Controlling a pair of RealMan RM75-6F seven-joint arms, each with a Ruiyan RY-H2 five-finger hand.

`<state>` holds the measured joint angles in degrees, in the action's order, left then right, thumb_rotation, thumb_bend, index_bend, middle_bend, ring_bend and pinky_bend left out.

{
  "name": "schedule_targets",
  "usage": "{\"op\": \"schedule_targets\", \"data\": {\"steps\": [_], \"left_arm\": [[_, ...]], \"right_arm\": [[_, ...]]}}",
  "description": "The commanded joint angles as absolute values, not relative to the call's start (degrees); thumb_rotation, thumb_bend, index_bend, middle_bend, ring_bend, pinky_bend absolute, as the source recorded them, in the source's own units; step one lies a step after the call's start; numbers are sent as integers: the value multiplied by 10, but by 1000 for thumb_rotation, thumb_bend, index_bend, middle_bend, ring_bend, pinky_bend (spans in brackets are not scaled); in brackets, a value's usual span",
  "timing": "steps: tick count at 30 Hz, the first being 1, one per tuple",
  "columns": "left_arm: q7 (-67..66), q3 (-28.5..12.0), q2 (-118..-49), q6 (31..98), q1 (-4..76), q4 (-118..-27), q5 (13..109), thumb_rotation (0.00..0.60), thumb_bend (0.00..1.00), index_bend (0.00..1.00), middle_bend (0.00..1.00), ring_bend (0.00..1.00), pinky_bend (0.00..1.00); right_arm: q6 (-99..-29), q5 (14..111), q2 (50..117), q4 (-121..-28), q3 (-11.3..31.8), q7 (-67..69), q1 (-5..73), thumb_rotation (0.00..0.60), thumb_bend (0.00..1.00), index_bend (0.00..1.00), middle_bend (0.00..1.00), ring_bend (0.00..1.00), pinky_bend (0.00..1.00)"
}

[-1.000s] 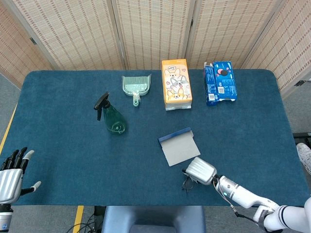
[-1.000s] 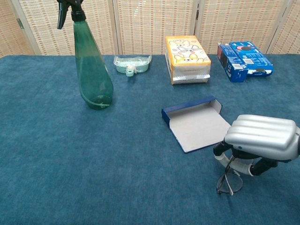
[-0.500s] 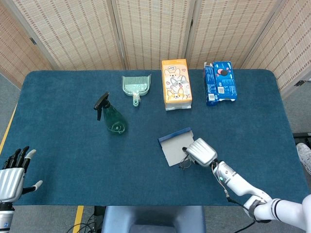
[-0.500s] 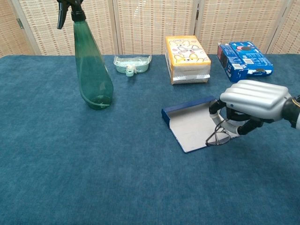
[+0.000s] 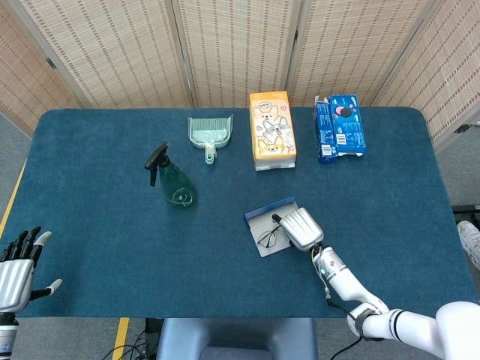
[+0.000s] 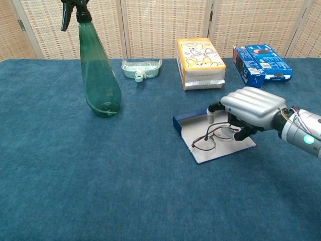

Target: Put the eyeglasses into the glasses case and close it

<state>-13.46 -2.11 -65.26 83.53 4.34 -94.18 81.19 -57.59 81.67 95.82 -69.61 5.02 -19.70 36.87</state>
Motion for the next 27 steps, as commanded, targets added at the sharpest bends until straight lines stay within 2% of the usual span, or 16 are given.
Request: {"op": "schedule_targets", "data": {"steps": [1,8,13,19,27], "left_arm": [[-133,-21,-653,835,44,-941,813,600,130,146,71,48,175],[-131,-20,-654,837,44,-941,818,600,130,146,71,48,176],[-133,-19,-655,838,44,-943,821,600,130,146,71,48,175],[-135,-19,-655,837,46,-945,822,600,130,146,71,48,176],[-135,-18,-652,841,42,-947,821,600,130,146,71,48,176]], "right_arm": [[-578,814,957,-700,50,-200,366,600,444,245,1000,1000,1000],[-601,829,931,-734,37,-196,352,600,448,244,1000,1000,1000],[-605,837,911,-757,19,-196,340,600,511,235,1000,1000,1000],[-598,833,916,-756,18,-198,340,600,574,230,1000,1000,1000],[-584,829,928,-744,21,-199,345,600,603,230,1000,1000,1000]]}}
